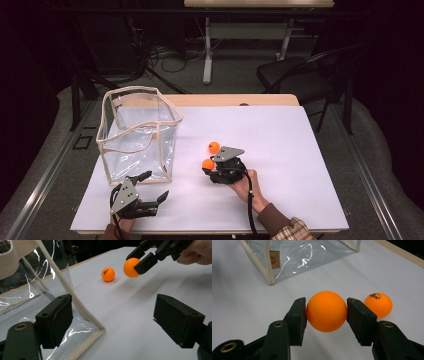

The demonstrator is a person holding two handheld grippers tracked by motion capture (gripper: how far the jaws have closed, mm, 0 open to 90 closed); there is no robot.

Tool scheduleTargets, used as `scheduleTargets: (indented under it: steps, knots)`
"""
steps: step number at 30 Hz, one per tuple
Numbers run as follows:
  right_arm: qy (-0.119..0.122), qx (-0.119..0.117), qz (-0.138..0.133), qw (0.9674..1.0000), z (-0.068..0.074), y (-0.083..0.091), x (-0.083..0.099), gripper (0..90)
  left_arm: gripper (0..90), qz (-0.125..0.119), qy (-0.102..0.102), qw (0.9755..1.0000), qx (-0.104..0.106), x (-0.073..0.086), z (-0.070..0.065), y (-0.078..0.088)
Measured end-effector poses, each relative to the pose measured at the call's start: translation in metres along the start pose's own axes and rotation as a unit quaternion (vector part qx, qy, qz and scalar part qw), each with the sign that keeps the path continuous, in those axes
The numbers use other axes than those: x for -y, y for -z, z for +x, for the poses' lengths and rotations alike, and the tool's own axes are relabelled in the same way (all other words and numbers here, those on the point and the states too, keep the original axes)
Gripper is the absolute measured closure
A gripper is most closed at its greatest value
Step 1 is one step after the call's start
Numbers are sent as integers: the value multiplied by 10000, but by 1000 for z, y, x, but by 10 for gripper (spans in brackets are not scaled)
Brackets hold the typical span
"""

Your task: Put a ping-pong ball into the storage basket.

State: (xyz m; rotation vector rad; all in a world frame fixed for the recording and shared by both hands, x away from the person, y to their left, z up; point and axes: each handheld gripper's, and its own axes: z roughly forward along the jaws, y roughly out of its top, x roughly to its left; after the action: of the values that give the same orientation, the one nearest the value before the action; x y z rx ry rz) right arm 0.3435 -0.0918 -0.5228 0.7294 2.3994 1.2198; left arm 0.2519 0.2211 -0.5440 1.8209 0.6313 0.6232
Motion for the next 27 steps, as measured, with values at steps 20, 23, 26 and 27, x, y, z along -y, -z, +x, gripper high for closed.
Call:
scheduleTargets:
  steps: [20, 23, 26, 27]
  knots:
    - [-68, 203, -178, 9996, -10, 9, -3, 505, 158, 14, -15, 10000, -3, 0, 0, -1]
    - [-76, 241, -239, 9994, -12, 11, -5, 505, 158, 14, -3, 10000, -17, 0, 0, 0]
    - [-80, 250, -269, 9993, -13, 12, -8, 505, 158, 14, -4, 10000, -20, 0, 0, 0]
    - [-59, 258, -274, 9993, -13, 11, -9, 505, 158, 9, -3, 10000, -17, 0, 0, 0]
